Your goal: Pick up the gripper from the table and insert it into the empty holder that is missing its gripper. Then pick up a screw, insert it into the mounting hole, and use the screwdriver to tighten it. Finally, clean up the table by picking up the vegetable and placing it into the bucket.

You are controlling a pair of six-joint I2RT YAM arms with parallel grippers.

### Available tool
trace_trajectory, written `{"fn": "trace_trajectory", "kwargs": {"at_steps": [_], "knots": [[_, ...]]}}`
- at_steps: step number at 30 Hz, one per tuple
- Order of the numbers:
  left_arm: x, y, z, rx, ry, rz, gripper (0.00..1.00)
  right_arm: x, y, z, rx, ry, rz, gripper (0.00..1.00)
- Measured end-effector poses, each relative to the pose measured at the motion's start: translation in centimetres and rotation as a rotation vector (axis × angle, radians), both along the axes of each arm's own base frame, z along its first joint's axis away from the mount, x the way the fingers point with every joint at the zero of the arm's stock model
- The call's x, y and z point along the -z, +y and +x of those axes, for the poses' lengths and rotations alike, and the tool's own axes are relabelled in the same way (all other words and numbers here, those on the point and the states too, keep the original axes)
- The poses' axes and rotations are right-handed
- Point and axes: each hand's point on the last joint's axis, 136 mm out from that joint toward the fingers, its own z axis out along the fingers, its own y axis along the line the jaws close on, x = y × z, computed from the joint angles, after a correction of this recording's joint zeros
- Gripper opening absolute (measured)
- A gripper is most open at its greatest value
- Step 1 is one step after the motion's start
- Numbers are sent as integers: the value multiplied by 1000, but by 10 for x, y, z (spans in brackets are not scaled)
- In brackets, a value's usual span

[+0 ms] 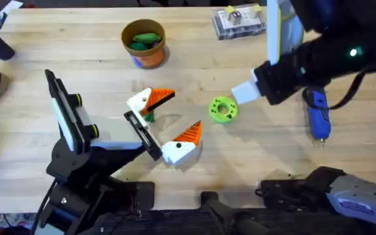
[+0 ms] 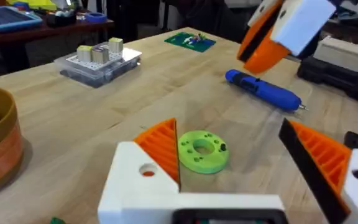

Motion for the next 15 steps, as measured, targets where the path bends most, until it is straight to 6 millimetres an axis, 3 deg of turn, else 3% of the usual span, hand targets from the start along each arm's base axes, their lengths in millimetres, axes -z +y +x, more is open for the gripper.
{"fn": "trace_trajectory", "kwargs": {"at_steps": [9, 15], "knots": [[0, 0, 0, 0, 0, 0, 986, 77, 8, -8, -1, 101, -59, 471], [0, 0, 0, 0, 0, 0, 986, 106, 10, -12, -5, 172, -108, 471]]}}
